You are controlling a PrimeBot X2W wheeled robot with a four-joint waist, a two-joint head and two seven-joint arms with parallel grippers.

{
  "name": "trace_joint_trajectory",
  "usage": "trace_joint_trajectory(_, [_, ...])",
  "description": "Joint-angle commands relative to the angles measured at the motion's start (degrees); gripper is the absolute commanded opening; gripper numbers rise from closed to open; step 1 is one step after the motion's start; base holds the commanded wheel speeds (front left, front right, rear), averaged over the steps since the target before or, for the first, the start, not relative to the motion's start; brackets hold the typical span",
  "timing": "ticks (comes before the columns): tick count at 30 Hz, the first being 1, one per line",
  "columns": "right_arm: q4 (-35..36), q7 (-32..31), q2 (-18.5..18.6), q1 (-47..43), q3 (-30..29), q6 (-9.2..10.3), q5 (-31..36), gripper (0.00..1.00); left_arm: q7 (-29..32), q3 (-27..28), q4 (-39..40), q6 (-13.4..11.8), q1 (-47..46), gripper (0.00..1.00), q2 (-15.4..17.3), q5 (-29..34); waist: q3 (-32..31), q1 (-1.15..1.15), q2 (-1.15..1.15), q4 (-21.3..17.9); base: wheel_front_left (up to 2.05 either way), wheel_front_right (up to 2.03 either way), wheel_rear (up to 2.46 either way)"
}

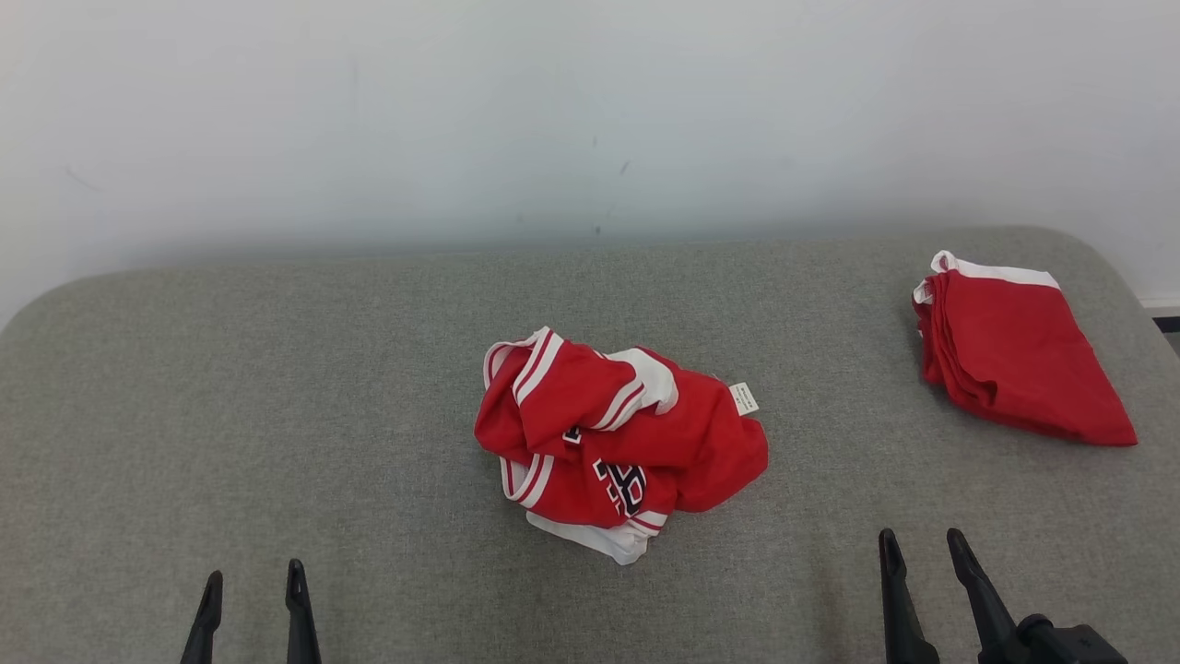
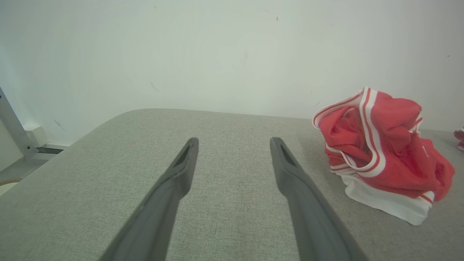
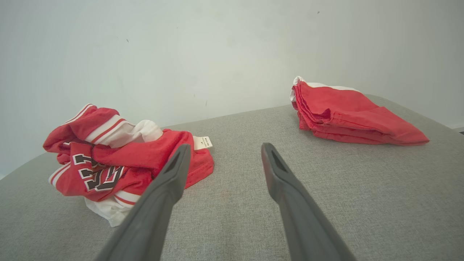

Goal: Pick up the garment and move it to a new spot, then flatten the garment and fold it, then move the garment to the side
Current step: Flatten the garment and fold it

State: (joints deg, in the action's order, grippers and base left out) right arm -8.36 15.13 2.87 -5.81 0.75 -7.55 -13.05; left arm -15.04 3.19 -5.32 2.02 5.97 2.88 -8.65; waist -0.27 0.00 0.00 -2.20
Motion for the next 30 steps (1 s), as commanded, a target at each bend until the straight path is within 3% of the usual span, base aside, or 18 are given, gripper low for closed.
trace_joint_trajectory(1, [-0.1, 0.0, 0.0, 0.2, 0.0, 0.14, 0.2, 1.00, -0.1, 0.0, 0.1, -0.1, 1.0, 1.00, 0.0, 0.3, 0.0, 0.00, 0.00, 0.0, 0.00, 0.00, 0.00])
trace_joint_trajectory(8, [-0.1, 0.0, 0.0, 0.4, 0.1, 0.14, 0.1, 1.00, -0.1, -0.1, 0.1, 0.0, 0.7, 1.00, 0.0, 0.1, 0.1, 0.00, 0.00, -0.1, 0.00, 0.00, 0.00])
trace_joint_trajectory(16, [-0.5, 0.0, 0.0, 1.6, 1.2, 0.14, -0.4, 1.00, -0.1, -3.4, -2.9, 3.2, -5.7, 1.00, 0.0, 1.4, 1.0, 0.00, 0.00, -1.0, 0.00, 0.00, 0.00])
trace_joint_trajectory(30, [-0.8, 0.0, 0.0, 4.3, 2.6, 0.14, -1.7, 1.00, -0.1, -13.0, -16.7, 5.5, -17.1, 1.00, 0.2, 1.2, 4.5, 0.00, 0.00, -8.5, 0.00, 0.00, 0.00])
